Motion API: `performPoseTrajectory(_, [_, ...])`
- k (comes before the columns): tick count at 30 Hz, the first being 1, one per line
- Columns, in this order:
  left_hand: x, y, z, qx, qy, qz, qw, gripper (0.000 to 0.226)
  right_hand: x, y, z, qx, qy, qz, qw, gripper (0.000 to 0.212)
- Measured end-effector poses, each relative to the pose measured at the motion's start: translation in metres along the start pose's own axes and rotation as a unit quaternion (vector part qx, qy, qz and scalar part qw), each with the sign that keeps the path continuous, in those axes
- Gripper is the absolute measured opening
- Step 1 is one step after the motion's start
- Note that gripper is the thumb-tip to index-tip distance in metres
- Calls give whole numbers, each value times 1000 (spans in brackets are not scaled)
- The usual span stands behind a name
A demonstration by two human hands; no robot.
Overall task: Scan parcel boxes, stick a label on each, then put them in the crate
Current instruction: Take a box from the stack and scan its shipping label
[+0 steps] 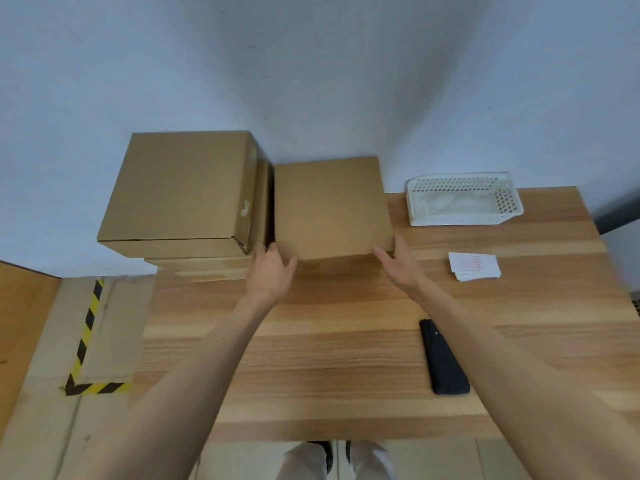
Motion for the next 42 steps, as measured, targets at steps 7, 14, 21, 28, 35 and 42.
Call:
performPoseTrajectory(7, [16,26,30,-4,129,15,991,78,4,41,-18,-12,-39,29,999,66])
performPoseTrajectory(14, [31,53,49,-1,201,17,979,77,2,72,-30,-24,-30,-7,999,71])
performPoseTrajectory(21, [-21,58,14,47,208,-40,976,62,-43,70,19,-82,-14,-79,993,37])
performPoseTrajectory(28, [-94,53,-35,104,371,-71,920,47,-75,77,94,-119,-113,-104,981,53])
performPoseTrajectory(35, [-104,41,-44,105,340,-15,934,94,-84,90,124,-135,-122,-79,980,54])
performPoseTrajectory(42, [-106,39,-35,131,281,-20,951,102,-91,82,102,-130,-66,-60,988,45])
Point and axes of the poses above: each hand's wrist, its own y-axis away from the middle knuckle, its own x-axis out of the palm, z = x × y, the point moved 9 cm from there along -y, towards the middle knuckle, and after that the axes turned 2 degrees about -x, right-handed, at the moved point
